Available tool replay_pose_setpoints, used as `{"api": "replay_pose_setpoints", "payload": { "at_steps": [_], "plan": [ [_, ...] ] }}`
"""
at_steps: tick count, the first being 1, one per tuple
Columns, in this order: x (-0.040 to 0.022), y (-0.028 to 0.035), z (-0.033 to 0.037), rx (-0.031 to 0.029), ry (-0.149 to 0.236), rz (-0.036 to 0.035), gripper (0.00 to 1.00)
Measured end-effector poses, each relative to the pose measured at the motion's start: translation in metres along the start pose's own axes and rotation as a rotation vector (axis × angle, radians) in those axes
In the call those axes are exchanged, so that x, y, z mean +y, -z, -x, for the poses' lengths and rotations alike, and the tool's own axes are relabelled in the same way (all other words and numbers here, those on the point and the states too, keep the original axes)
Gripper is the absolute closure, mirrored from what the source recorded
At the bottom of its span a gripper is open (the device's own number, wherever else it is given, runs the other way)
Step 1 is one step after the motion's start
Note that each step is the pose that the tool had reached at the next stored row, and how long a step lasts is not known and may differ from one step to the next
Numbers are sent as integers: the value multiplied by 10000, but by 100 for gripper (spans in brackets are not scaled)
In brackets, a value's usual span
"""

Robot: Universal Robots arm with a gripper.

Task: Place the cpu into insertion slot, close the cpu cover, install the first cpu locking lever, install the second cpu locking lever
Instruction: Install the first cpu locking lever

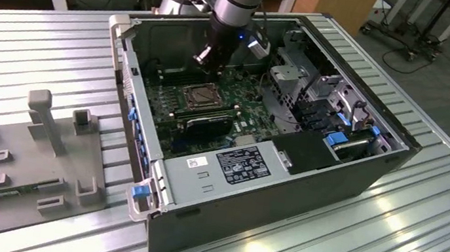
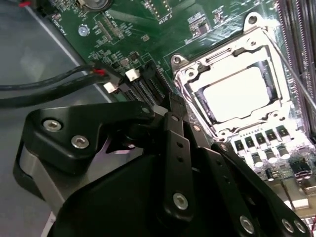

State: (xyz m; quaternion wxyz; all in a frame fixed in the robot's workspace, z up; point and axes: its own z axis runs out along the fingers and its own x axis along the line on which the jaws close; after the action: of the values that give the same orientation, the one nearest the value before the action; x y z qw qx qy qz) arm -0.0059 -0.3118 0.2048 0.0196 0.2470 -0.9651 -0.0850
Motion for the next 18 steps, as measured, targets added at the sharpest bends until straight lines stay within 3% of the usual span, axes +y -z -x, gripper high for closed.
{"api": "replay_pose_setpoints", "payload": {
  "at_steps": [4,8,13,18],
  "plan": [
    [-55,10,-38,-81,14,63,89],
    [-80,9,-62,-342,61,292,89],
    [-123,12,-110,-449,79,319,89],
    [-126,-7,-149,-699,127,384,89]
  ]
}}
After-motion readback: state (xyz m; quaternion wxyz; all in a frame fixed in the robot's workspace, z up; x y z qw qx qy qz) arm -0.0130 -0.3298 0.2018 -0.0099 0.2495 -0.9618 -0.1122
